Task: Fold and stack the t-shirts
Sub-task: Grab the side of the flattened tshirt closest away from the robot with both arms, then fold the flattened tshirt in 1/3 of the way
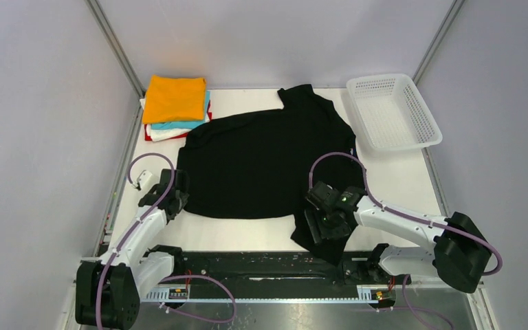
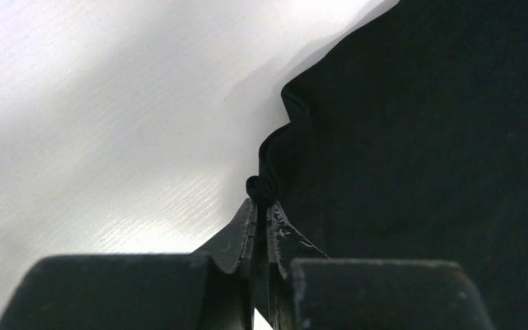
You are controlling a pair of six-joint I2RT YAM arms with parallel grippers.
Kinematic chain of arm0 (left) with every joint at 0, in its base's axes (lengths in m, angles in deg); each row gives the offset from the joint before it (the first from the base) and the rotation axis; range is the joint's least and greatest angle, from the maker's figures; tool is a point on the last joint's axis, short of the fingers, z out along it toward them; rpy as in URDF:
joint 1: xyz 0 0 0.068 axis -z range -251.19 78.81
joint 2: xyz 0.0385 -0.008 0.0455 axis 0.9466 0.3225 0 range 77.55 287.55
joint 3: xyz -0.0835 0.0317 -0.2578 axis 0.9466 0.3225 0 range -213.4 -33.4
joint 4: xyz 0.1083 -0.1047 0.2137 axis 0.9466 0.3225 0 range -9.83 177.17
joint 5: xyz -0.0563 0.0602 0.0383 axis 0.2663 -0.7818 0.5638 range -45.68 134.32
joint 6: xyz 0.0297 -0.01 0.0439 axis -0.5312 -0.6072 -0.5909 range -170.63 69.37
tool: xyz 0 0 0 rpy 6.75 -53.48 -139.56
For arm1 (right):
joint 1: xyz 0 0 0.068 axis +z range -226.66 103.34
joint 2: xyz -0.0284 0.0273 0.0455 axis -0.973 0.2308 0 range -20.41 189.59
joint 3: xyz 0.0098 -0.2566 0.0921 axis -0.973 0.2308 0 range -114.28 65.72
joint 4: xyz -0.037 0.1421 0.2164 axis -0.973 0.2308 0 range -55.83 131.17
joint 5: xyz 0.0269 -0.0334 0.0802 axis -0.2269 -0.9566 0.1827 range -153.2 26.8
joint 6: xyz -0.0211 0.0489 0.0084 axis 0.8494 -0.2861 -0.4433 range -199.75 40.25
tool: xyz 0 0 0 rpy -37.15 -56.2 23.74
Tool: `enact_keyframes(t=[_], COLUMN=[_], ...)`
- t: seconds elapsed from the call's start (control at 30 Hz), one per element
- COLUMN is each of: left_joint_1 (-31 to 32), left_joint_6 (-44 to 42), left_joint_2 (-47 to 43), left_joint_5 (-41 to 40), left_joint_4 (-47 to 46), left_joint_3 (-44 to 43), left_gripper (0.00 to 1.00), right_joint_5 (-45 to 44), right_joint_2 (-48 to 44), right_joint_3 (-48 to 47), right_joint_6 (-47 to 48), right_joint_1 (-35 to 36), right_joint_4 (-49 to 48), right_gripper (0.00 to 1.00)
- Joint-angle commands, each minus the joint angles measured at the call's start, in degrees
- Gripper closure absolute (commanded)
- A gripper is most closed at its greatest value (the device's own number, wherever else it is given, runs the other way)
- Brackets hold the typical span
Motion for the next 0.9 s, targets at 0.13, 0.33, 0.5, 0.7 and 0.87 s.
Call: enact_keyframes(t=[0.13, 0.33, 0.5, 0.7, 0.87], left_joint_1=[-0.4, -0.4, -0.4, -0.4, -0.4], left_joint_6=[-2.2, -1.9, -1.3, 1.2, 3.9], left_joint_2=[-4.5, -5.1, -6.9, -14.2, -24.1], left_joint_5=[2.7, 3.1, 2.7, 1.4, -0.6], left_joint_4=[0.0, 1.0, 3.1, 9.3, 16.6], left_joint_3=[1.0, 0.9, 0.6, 1.2, 1.9], left_gripper=[1.0, 1.0, 1.0, 1.0, 1.0], right_joint_5=[-0.2, -0.6, -5.9, -1.3, 5.5], right_joint_2=[1.4, 8.3, 10.0, 2.8, -5.3], right_joint_3=[5.4, 5.4, 5.4, 6.0, 5.8], right_joint_6=[-5.5, -7.1, -9.4, -7.4, -6.0], right_joint_1=[2.0, 2.1, 2.0, 2.1, 4.2], right_joint_4=[-3.0, -8.5, -7.5, -2.3, 5.7], right_gripper=[0.29, 0.33, 0.71, 1.0, 1.0])
